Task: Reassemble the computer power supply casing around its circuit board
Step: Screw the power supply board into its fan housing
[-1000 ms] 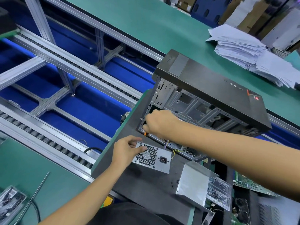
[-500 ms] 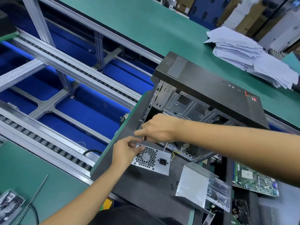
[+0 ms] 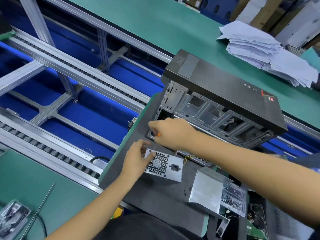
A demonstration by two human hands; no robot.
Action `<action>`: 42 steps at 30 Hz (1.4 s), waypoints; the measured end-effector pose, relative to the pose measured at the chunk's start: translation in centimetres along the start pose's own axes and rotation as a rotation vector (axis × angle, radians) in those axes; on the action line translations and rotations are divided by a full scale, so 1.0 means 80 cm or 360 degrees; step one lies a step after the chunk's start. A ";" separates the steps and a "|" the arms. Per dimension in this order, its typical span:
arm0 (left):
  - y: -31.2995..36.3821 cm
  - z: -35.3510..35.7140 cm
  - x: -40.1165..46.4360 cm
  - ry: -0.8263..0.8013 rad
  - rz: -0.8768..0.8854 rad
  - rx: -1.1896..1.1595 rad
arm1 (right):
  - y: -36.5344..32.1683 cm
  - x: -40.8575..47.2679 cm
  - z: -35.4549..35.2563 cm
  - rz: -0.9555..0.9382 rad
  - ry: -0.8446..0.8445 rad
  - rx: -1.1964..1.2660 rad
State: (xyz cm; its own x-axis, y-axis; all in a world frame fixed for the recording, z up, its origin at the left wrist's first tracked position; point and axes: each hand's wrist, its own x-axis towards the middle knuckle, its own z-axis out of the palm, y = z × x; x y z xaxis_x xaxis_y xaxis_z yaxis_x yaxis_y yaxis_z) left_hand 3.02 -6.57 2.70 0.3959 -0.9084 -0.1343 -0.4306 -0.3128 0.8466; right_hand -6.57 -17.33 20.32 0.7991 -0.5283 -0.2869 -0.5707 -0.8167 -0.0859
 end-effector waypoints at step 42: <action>0.108 0.213 -0.059 -0.1031 0.1133 0.1639 | 0.129 -0.305 0.185 0.1537 0.0846 0.1449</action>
State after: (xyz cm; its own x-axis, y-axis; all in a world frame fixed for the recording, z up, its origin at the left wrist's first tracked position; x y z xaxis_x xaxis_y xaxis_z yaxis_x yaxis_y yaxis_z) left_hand -16.36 -9.73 1.85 -0.4716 -0.8322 -0.2916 -0.8812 0.4574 0.1196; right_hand -34.78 -9.44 12.33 -0.1069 -0.9704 -0.2167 -0.6799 0.2304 -0.6961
